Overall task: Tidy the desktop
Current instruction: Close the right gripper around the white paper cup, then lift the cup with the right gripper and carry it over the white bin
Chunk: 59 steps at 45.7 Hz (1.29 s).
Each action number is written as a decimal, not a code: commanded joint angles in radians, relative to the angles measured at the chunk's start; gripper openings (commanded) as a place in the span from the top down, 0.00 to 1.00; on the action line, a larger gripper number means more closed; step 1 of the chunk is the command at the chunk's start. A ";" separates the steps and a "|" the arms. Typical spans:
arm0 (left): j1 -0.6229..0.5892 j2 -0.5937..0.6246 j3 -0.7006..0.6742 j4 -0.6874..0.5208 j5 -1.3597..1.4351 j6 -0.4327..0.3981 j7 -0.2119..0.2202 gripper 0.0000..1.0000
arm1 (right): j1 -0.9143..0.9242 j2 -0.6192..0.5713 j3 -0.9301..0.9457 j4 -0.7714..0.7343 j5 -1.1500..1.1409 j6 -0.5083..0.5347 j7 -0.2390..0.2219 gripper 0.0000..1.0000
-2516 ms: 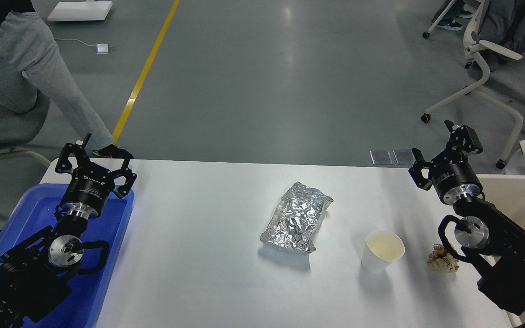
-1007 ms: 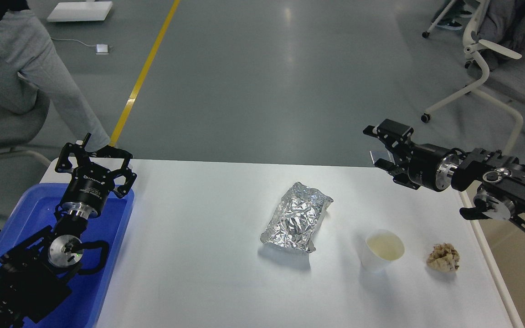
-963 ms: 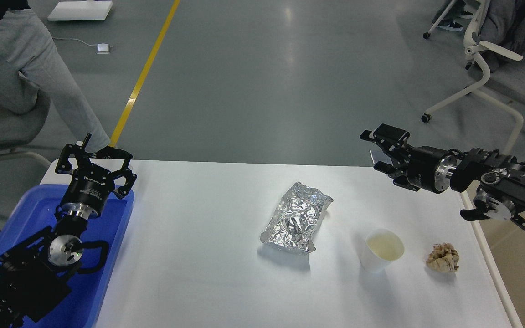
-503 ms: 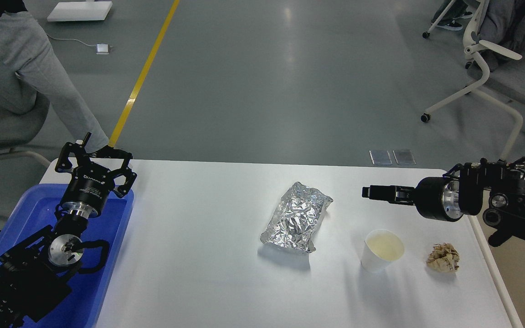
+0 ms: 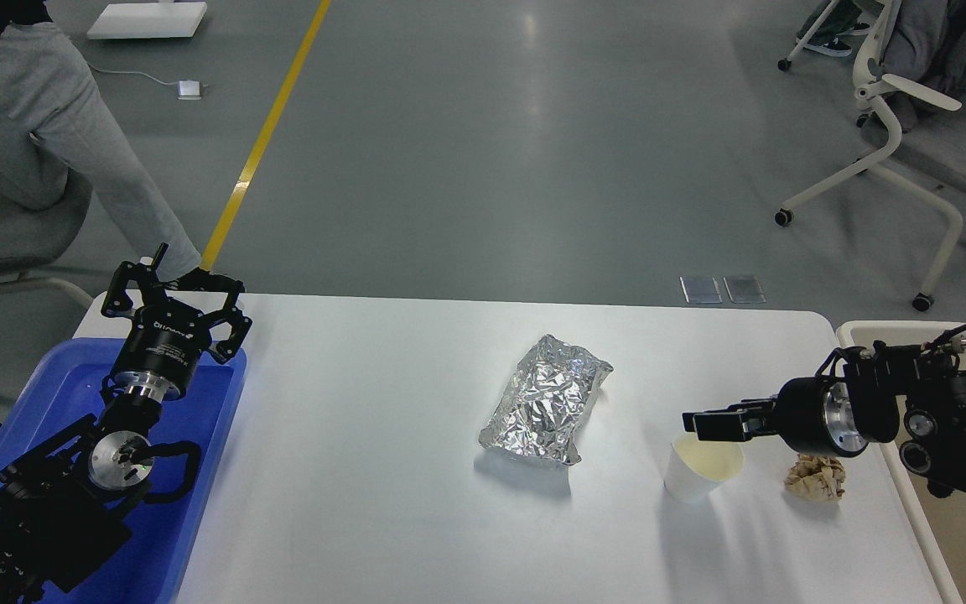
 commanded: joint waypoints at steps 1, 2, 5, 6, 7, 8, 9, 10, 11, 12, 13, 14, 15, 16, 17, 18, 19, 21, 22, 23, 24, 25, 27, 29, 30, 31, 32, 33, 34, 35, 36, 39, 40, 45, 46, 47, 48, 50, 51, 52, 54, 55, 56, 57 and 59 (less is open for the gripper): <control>0.000 0.000 0.000 0.000 0.000 0.000 0.000 0.00 | -0.045 0.000 -0.005 -0.023 -0.028 -0.008 0.027 0.01; 0.000 0.000 0.000 0.000 0.000 0.000 0.000 0.00 | -0.049 0.001 -0.005 -0.023 -0.030 -0.009 0.027 0.01; 0.000 0.000 0.000 0.000 0.000 0.000 0.000 0.00 | -0.066 0.012 0.003 -0.038 -0.039 -0.027 0.029 0.01; 0.000 0.000 0.000 0.000 0.000 0.000 0.000 0.00 | -0.072 0.018 0.004 -0.049 -0.040 -0.038 0.030 0.02; 0.000 0.000 0.000 0.000 0.000 0.000 0.000 0.00 | -0.077 0.023 0.004 -0.058 -0.041 -0.050 0.030 0.02; 0.000 0.000 0.000 0.000 0.000 0.000 0.000 0.00 | -0.082 0.027 0.004 -0.064 -0.042 -0.063 0.030 0.02; 0.000 0.000 0.000 0.000 0.000 0.000 0.000 0.00 | -0.086 0.032 0.004 -0.071 -0.042 -0.075 0.030 0.02; 0.000 0.000 0.000 0.000 0.000 0.000 0.000 0.00 | -0.089 0.033 0.003 -0.075 -0.042 -0.086 0.030 0.02; 0.000 0.000 0.000 0.000 0.000 0.000 0.000 0.00 | -0.091 0.033 0.000 -0.078 -0.042 -0.095 0.032 0.02; 0.000 0.000 0.000 0.000 0.000 0.000 0.000 0.00 | -0.094 0.033 -0.002 -0.083 -0.042 -0.103 0.033 0.02; 0.000 0.000 0.000 0.000 0.000 0.000 0.000 0.00 | -0.098 0.035 -0.002 -0.087 -0.042 -0.107 0.036 0.02; 0.000 0.000 0.000 0.000 0.000 0.000 0.000 0.00 | -0.101 0.035 -0.002 -0.092 -0.042 -0.109 0.040 0.02; 0.000 0.000 0.000 0.000 0.000 0.000 0.000 0.00 | -0.105 0.036 -0.002 -0.095 -0.041 -0.110 0.044 0.02; 0.000 0.000 0.000 0.000 0.000 0.001 0.000 0.00 | -0.106 0.038 0.000 -0.100 -0.041 -0.110 0.046 0.02; 0.000 0.000 0.000 0.000 0.000 0.000 0.000 0.00 | -0.108 0.041 0.000 -0.103 -0.041 -0.112 0.047 0.02; 0.000 0.000 0.000 0.000 0.000 0.000 0.000 0.00 | -0.109 0.044 0.000 -0.104 -0.041 -0.112 0.050 0.02; 0.000 0.000 0.000 0.000 0.000 0.000 0.000 0.00 | -0.109 0.047 -0.002 -0.104 -0.042 -0.113 0.052 0.02; 0.000 0.000 0.000 0.000 0.000 0.000 0.000 0.00 | -0.111 0.050 -0.002 -0.109 -0.041 -0.116 0.052 0.02; 0.000 0.000 0.000 0.000 0.000 0.000 0.000 0.00 | -0.111 0.052 -0.003 -0.109 -0.041 -0.119 0.052 0.02; 0.000 0.000 0.000 0.000 0.000 0.001 0.000 0.00 | -0.111 0.052 -0.006 -0.112 -0.041 -0.121 0.053 0.03; 0.000 0.000 0.000 0.000 0.000 0.000 0.000 0.00 | -0.111 0.052 -0.006 -0.114 -0.042 -0.124 0.053 0.04; 0.000 0.000 0.000 0.000 0.000 0.000 0.000 0.00 | -0.112 0.052 -0.008 -0.115 -0.042 -0.127 0.055 0.07; 0.000 0.000 0.000 0.000 0.000 0.000 0.000 0.00 | -0.114 0.053 -0.008 -0.118 -0.041 -0.127 0.059 0.14; 0.000 0.000 0.000 0.000 0.000 0.000 0.000 0.00 | -0.118 0.061 -0.009 -0.123 -0.041 -0.127 0.066 0.22; 0.000 0.000 0.000 0.000 0.000 0.000 0.000 0.00 | -0.118 0.063 -0.011 -0.127 -0.042 -0.127 0.066 0.27; 0.000 0.000 0.000 0.000 0.000 0.000 0.000 0.00 | -0.120 0.064 -0.011 -0.133 -0.042 -0.124 0.066 0.35; 0.000 0.000 0.000 0.000 0.000 0.001 0.000 0.00 | -0.120 0.066 -0.012 -0.141 -0.042 -0.123 0.066 0.47; 0.000 0.000 0.000 0.000 0.000 0.000 0.000 0.00 | -0.120 0.066 -0.014 -0.147 -0.042 -0.123 0.066 0.56; 0.000 0.000 0.000 0.000 0.000 0.000 0.000 0.00 | -0.120 0.067 -0.015 -0.152 -0.042 -0.123 0.066 0.61; 0.000 0.000 0.000 0.000 0.000 0.000 0.000 0.00 | -0.120 0.069 -0.018 -0.155 -0.042 -0.123 0.066 0.65; 0.000 0.000 0.000 0.002 0.000 0.000 0.000 0.00 | -0.120 0.069 -0.020 -0.155 -0.042 -0.124 0.066 0.71; 0.000 0.000 0.000 0.000 0.000 0.000 0.000 0.00 | -0.120 0.070 -0.022 -0.157 -0.041 -0.127 0.066 0.92; 0.000 0.000 0.000 0.000 0.000 0.000 0.000 0.00 | -0.118 0.070 -0.022 -0.157 -0.041 -0.127 0.067 1.00; 0.000 0.000 0.000 0.000 0.000 0.000 0.000 0.00 | -0.117 0.069 -0.017 -0.157 -0.041 -0.129 0.069 1.00; 0.000 0.000 0.000 0.000 0.000 0.000 0.000 0.00 | -0.115 0.069 -0.019 -0.157 -0.041 -0.129 0.069 1.00; 0.000 0.000 0.000 0.000 0.000 0.000 0.000 0.00 | -0.115 0.069 -0.019 -0.157 -0.039 -0.129 0.069 1.00; 0.000 0.000 0.000 0.000 0.000 0.000 0.000 0.00 | -0.115 0.069 -0.019 -0.157 -0.039 -0.129 0.069 1.00; 0.000 0.000 0.000 0.000 0.000 0.001 0.000 0.00 | -0.111 0.069 -0.017 -0.155 -0.037 -0.129 0.070 1.00; 0.000 0.000 0.000 0.000 0.000 0.000 0.000 0.00 | -0.109 0.069 -0.017 -0.154 -0.036 -0.129 0.072 1.00; 0.000 0.000 0.000 0.000 0.000 0.000 0.000 0.00 | -0.108 0.069 -0.017 -0.152 -0.034 -0.129 0.075 1.00; 0.000 0.000 0.000 0.000 0.000 0.000 0.000 0.00 | -0.105 0.069 -0.017 -0.149 -0.034 -0.129 0.087 1.00; 0.000 0.000 0.000 0.000 0.000 0.000 0.000 0.00 | -0.103 0.070 -0.017 -0.147 -0.033 -0.129 0.092 1.00; 0.000 0.000 0.000 0.000 0.000 0.000 0.000 0.00 | -0.102 0.069 -0.015 -0.143 -0.031 -0.127 0.098 1.00; 0.000 0.000 0.000 0.000 0.000 0.000 0.000 0.00 | -0.100 0.067 -0.015 -0.140 -0.028 -0.127 0.104 1.00; 0.000 0.000 0.000 0.000 0.000 0.000 0.000 0.00 | -0.097 0.064 -0.014 -0.134 -0.025 -0.127 0.110 1.00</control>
